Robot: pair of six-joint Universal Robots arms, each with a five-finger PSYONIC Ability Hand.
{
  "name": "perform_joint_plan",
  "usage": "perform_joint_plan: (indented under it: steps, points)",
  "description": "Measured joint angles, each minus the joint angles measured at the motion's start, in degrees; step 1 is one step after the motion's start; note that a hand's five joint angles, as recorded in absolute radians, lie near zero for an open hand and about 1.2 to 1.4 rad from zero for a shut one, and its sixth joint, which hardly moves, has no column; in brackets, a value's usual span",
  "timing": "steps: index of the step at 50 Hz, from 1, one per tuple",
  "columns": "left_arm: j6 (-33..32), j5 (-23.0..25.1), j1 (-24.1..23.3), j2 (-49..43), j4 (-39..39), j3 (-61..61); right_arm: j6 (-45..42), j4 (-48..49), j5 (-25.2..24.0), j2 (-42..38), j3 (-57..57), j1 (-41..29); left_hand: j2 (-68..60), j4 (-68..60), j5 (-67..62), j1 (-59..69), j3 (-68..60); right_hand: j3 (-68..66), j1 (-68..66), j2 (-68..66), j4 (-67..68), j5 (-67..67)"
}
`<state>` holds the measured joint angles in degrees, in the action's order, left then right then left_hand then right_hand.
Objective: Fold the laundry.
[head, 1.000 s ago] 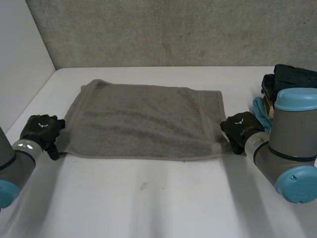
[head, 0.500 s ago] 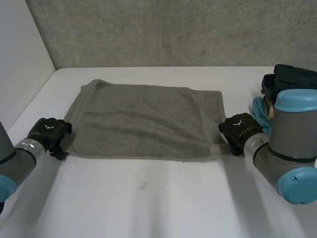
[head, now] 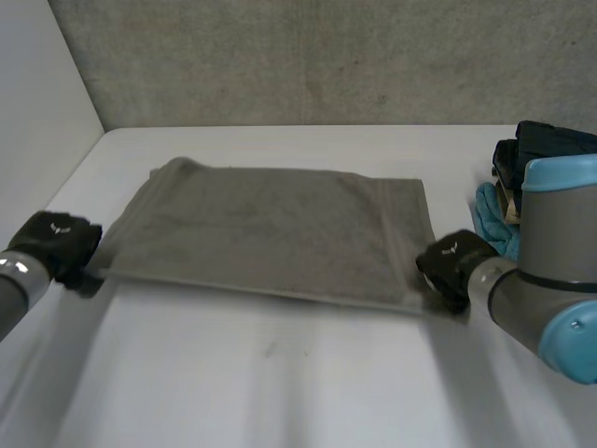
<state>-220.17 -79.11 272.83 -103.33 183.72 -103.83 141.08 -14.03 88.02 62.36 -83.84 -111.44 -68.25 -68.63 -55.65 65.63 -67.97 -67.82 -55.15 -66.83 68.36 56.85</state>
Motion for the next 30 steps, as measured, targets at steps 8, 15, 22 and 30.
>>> perform_joint_plan:
  steps: [8,15,22,30]
  points:
    - [-15.6,-0.1,1.4,12.4,-18.2,-9.2,-11.5,-18.2,-0.1,5.6,-3.0,1.7,0.0,0.0,0.0,0.0,-0.1,0.0,0.0,0.0,0.0,0.0]
    - [-21.5,0.0,1.4,16.8,-22.2,-12.9,-18.3,-22.6,-1.1,10.5,-6.9,3.5,-0.1,0.0,0.0,0.0,-0.1,0.0,0.0,0.0,0.0,0.0]
    - [-21.5,-0.3,-0.2,10.5,-9.4,-9.8,-16.3,-16.4,-1.6,7.9,-4.1,3.5,-0.1,0.0,0.0,0.0,-0.1,0.0,0.0,0.0,0.0,0.0]
    - [-21.0,-3.5,-5.6,-4.4,0.2,0.8,-10.3,-10.7,0.8,-0.9,7.4,2.8,-0.1,0.0,0.0,0.0,-0.1,0.0,0.0,0.0,0.0,0.0]
